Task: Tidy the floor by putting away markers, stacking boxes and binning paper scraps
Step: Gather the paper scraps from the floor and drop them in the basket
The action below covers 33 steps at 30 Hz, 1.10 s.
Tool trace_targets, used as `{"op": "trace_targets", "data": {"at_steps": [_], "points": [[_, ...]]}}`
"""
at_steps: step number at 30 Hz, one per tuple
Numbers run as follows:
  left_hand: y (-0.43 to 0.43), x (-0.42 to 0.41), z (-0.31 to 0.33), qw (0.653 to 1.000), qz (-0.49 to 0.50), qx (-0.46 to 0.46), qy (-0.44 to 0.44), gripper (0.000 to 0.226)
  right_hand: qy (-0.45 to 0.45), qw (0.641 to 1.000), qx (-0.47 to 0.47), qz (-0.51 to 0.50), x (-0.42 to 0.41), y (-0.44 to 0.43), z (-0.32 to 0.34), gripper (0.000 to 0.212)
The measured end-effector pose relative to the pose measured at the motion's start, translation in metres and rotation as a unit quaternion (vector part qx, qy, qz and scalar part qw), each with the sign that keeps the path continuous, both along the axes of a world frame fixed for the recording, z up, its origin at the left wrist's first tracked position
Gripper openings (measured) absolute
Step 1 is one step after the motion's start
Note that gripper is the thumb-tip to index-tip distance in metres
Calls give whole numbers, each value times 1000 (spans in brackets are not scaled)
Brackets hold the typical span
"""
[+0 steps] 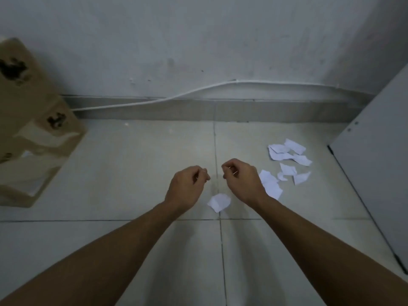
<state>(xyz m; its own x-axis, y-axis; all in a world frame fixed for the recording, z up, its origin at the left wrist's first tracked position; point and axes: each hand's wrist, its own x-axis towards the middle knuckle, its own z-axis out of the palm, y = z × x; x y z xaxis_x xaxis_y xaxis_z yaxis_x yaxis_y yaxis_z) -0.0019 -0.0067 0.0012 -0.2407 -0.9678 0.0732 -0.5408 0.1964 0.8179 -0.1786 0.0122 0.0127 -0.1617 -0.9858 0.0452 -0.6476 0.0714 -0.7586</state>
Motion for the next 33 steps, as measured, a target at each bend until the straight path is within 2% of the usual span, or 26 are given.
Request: {"op": "trace_targets", "data": {"at_steps": [2, 4, 6, 9, 11, 12, 14, 15, 18, 21, 25, 30, 33], "points": [[15, -18, -28, 999, -46, -5, -13, 17, 20, 998, 2, -56, -27, 12, -19, 20], [32, -34, -55, 993, -102, -12, -52, 31, 88, 990, 10, -113, -50, 21, -37, 33], [43, -53, -78, 981, -142, -27, -128, 48, 150, 974, 48, -160, -67, 31, -52, 47], [46, -81, -97, 979, -130, -42, -153, 58, 175, 968, 121, -133, -79, 51, -76, 58], [42, -105, -99, 982, -120, -42, -139, 60, 127, 983, 109, -69, -81, 64, -85, 56], [39, -117, -100, 984, -117, -40, -126, 61, 68, 993, 79, -50, -82, 69, -85, 53], [32, -138, -101, 989, -114, -26, -96, 62, -50, 996, 30, -60, -85, 79, -80, 49], [29, -149, -102, 990, -115, -20, -85, 61, -68, 994, 17, -87, -89, 85, -80, 49], [28, -171, -105, 992, -111, -12, -63, 60, 26, 983, 1, -182, -106, 106, -87, 41], [30, -175, -105, 994, -102, -6, -35, 59, 90, 977, 7, -194, -116, 124, -92, 34], [30, -166, -104, 992, -125, -9, 9, 54, 110, 978, 19, -177, -113, 125, -92, 18], [43, -153, -105, 981, -187, -42, -40, 71, 88, 991, 21, -101, -106, 112, -83, 18], [48, -149, -109, 968, -207, -83, -115, 80, 61, 991, 16, -118, -113, 108, -76, 21]]}}
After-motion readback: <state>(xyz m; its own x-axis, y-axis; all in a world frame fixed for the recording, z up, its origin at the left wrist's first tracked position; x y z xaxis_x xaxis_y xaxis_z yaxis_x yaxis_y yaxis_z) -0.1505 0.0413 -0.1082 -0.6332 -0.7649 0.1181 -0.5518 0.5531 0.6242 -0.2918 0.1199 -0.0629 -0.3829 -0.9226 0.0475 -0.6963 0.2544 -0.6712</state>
